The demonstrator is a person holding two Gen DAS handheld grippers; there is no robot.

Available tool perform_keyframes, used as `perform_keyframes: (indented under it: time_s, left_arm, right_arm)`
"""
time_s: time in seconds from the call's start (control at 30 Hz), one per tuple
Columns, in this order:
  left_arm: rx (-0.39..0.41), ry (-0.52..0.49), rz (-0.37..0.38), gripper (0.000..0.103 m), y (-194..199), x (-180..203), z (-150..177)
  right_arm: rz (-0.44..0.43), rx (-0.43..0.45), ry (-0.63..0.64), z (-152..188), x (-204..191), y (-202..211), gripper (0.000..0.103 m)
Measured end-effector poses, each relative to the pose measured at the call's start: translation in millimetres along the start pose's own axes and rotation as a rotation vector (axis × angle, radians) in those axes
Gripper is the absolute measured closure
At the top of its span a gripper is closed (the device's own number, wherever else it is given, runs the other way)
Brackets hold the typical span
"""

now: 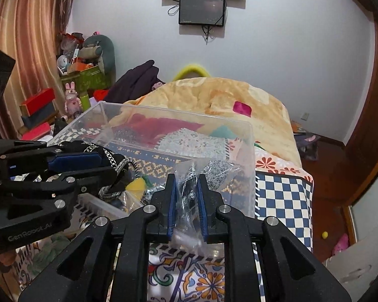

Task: Organize soft objects
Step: 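Carry both items over the clear box and open both tools to drop them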

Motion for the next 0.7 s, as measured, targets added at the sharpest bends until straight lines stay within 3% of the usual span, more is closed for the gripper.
perform_keyframes:
  time_s: [0.2,0.43,0.57,0.63,0.7]
  left_arm:
    - [0.032,-0.005,0.014,0.074,18,4,11]
    - [0.109,-0.009,0.029,0.073,52,6,26]
    - [0.151,0.005,0.05,0.057,70,5,36]
    - [0.171,0.008,0.047,0.055,77,5,43]
    - [0.18,0.006,0.048,0.054,81,6,49]
  right_arm:
    - [-0.027,0.024,-0.017,5,7,14,0.069]
    - [-0.051,0.079,-0.026,11,7,41,0.068]
    - [-0.062,0.132,-0.023,17,3,62,0.06]
    - [-0.065,0.163,-0.027,22,2,72,0.049]
    - [-0.067,0.189,-0.03,28,0,81,0.047]
Point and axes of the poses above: each gripper's, at about its wrist camera, not at the fingertips, and y roughly against the way its jaws point, x to its right, z to its underside, the point moved 2 cm from there along -y, roughly the way its jaws point, and after that the axes turned 15 degrees about -x, right-handed, at the moved point
